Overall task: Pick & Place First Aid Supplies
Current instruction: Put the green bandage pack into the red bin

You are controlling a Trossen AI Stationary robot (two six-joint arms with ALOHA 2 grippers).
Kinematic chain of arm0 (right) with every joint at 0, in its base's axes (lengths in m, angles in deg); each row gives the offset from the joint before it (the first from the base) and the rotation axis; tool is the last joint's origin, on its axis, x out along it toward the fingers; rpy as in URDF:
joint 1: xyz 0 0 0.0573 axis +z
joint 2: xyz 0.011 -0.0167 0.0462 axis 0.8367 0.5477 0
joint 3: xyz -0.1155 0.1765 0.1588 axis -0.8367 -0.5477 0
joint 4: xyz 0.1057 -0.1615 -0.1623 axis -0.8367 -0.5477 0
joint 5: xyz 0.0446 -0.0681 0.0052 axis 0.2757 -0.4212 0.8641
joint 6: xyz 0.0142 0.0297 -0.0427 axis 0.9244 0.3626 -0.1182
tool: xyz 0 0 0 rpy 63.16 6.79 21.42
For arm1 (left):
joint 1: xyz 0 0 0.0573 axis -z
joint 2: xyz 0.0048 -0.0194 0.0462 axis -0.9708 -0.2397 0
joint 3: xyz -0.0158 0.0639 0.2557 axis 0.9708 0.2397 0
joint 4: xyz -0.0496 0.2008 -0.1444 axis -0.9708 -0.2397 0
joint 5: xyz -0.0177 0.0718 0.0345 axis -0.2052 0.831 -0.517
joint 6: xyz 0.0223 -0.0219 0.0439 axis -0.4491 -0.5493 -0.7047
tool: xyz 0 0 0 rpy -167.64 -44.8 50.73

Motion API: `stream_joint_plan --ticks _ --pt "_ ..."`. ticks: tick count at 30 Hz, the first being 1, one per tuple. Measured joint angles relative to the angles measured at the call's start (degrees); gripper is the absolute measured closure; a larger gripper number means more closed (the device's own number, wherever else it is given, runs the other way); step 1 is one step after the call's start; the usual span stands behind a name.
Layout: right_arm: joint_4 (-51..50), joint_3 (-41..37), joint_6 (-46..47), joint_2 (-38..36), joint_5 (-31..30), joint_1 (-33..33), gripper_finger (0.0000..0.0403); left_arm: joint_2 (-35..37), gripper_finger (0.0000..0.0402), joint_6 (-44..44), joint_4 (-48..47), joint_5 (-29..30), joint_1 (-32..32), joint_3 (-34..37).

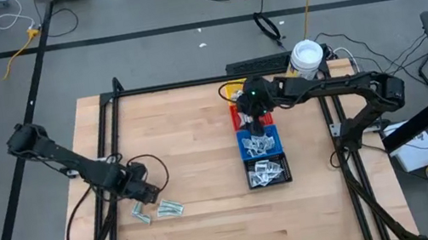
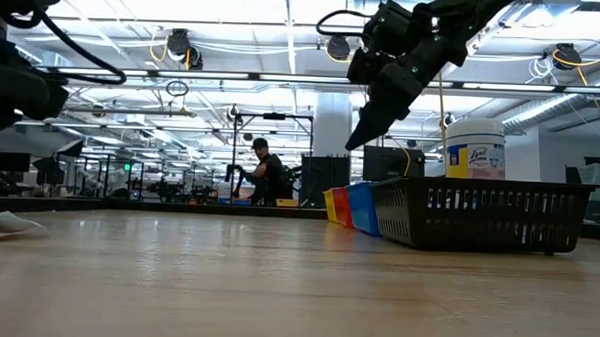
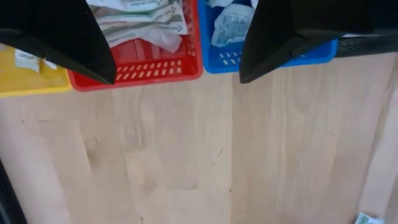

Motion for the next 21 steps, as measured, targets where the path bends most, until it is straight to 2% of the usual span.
stream_joint_plan --ticks 5,11,15,18,21 --pt "1.21 0.00 0.72 0.00 -0.18 0.25 0.0069 -1.21 0.0231 0.95 1.59 0.98 1.12 1.19" --pt "1.19 0.00 2.01 0.00 -0.17 0.26 0.0069 -1.98 0.0231 3.97 8.04 -1.23 2.22 4.79" --pt "1.19 0.00 1.94 0.00 -0.18 0.26 0.0069 -1.98 0.0236 3.75 8.00 -0.50 2.26 5.05" --pt "1.25 0.00 1.51 0.00 -0.19 0.26 0.0069 -2.00 0.0265 3.57 7.63 -0.28 2.26 5.05" --pt "2.18 0.00 1.48 0.00 -0.17 0.26 0.0069 -2.00 0.0319 3.59 7.39 0.55 2.26 5.07"
